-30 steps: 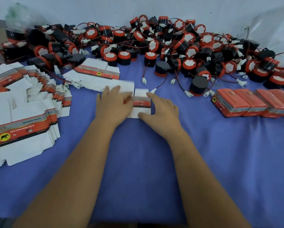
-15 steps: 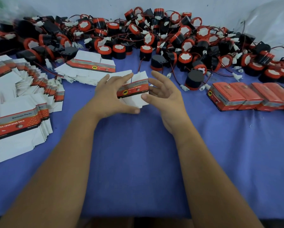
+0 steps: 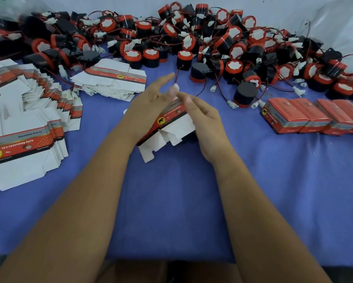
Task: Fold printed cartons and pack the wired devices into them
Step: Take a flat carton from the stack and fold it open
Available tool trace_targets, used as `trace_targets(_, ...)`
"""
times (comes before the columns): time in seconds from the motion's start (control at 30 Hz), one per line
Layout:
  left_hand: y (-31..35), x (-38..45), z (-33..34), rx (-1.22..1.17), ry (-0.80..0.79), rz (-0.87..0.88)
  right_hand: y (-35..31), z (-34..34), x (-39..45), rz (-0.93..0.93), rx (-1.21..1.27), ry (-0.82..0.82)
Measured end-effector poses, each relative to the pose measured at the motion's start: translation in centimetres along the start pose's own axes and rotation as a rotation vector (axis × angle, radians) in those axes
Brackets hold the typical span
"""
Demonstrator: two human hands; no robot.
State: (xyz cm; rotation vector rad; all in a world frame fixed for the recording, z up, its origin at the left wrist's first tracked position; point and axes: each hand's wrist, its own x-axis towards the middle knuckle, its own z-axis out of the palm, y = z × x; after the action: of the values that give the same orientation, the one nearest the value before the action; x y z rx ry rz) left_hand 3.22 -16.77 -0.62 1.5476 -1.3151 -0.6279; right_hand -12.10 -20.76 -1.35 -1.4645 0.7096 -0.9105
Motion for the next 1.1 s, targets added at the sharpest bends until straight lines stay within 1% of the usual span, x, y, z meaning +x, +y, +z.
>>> trace_targets(0.07, -0.2, -0.1, 0.0, -0.006, 0.117, -0.070, 0.2, 0.2, 0.0, -0.004, -0.038, 0.013)
trace_targets(0.17, -0.5, -0.5, -0.4, -0.015, 0.202, -0.118, -0.1, 0.2, -0.1, 0.007, -0.008, 0.028)
trace_targets(0.2, -0.5, -0.5, -0.4, -0.007, 0.225, -0.120, -0.3, 0.2, -0.2, 0.002, -0.010, 0.008)
trace_targets(0.27, -0.3, -0.2, -0.3, -0.040, 0.278, -0.124, -0.5, 0.3, -0.6, -0.038, -0.025, -0.084)
trace_targets(0.33, -0.1, 0.1, -0.4, -0.125, 0.345, -0.142, -0.7, 0.6, -0.9, -0.111, -0.076, -0.180)
trace_targets(0.4, 0.2, 0.3, -0.9, -0.251, 0.406, -0.178, -0.7, 0.8, -1.0, -0.163, -0.177, -0.242)
trace_targets(0.5, 0.5, 0.4, -1.8, -0.538, 0.493, -0.211, -0.6, 0.9, -1.1, -0.131, -0.284, -0.346)
trace_targets(0.6, 0.4, 0.2, -2.5, -0.727, 0.528, -0.245, -0.5, 1.1, -1.2, -0.109, -0.371, -0.434)
trace_targets(0.73, 0.6, 0.4, -2.9, -0.843, 0.509, -0.316, -0.4, 0.8, -1.1, -0.159, -0.332, -0.492)
trace_targets(0.8, 0.7, 0.5, -3.1, -0.840, 0.495, -0.339, -0.2, 0.7, -1.0, -0.195, -0.359, -0.461)
trace_targets(0.87, 0.9, 0.4, -2.9, -0.829, 0.457, -0.336, -0.1, 0.8, -0.8, -0.228, -0.318, -0.311)
trace_targets(0.93, 1.2, 0.3, -2.4, -0.789, 0.409, -0.293, 0.0, 0.8, -0.5, -0.250, -0.265, -0.157)
trace_targets(0.97, 1.4, 0.3, -2.2, -0.734, 0.403, -0.253, 0.1, 0.7, -0.4, -0.254, -0.256, -0.114)
trace_targets(1.03, 1.4, 0.3, -2.0, -0.602, 0.451, -0.132, 0.3, 0.5, -0.2, -0.242, -0.281, -0.047)
trace_targets(1.1, 1.3, 0.1, -2.1, -0.527, 0.468, -0.008, 0.3, 0.3, -0.1, -0.219, -0.279, 0.037)
